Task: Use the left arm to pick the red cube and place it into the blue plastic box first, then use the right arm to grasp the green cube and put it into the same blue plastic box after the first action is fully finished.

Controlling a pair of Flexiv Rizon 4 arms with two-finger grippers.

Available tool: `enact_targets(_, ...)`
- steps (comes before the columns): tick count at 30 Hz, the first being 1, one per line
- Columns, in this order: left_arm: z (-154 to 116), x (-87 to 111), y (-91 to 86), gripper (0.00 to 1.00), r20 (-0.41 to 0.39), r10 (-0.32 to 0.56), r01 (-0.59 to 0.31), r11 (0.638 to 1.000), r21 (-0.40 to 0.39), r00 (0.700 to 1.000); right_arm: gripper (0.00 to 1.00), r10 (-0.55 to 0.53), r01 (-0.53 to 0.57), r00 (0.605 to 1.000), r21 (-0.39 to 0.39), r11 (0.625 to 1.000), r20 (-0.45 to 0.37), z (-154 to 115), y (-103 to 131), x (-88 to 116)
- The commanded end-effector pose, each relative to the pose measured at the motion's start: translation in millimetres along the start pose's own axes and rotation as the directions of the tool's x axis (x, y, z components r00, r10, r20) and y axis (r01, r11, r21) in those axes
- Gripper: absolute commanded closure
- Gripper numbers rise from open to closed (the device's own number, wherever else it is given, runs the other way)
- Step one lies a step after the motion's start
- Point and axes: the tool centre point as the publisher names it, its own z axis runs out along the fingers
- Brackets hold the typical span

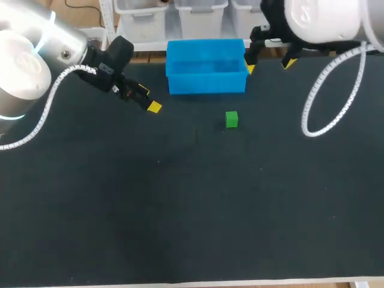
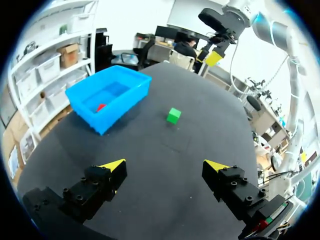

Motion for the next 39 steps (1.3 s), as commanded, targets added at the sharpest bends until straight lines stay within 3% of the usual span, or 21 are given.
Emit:
enact_targets(1,0,0.6,1.0,0.0,0.003,0.003,-0.003,1.0,0.002,1.0,0.0,0.02,-0.02,0.996,0.009,1.0,-0.089,5,7,-9)
enact_targets(10,0,0.6,1.0,0.0,0.003,0.003,-0.003,1.0,0.002,1.0,0.0,0.078,-0.075,0.99,0.029,0.997,-0.114,14,21,-15)
enact_targets(20,0,0.6,1.0,0.0,0.003,0.003,-0.003,1.0,0.002,1.0,0.0,0.087,-0.088,0.993,-0.014,0.996,-0.078,24,47,-31)
enact_targets(39,0,0.6,1.0,0.0,0.003,0.003,-0.003,1.0,0.002,1.0,0.0,0.087,-0.088,0.993,-0.014,0.996,-0.078,24,47,-31)
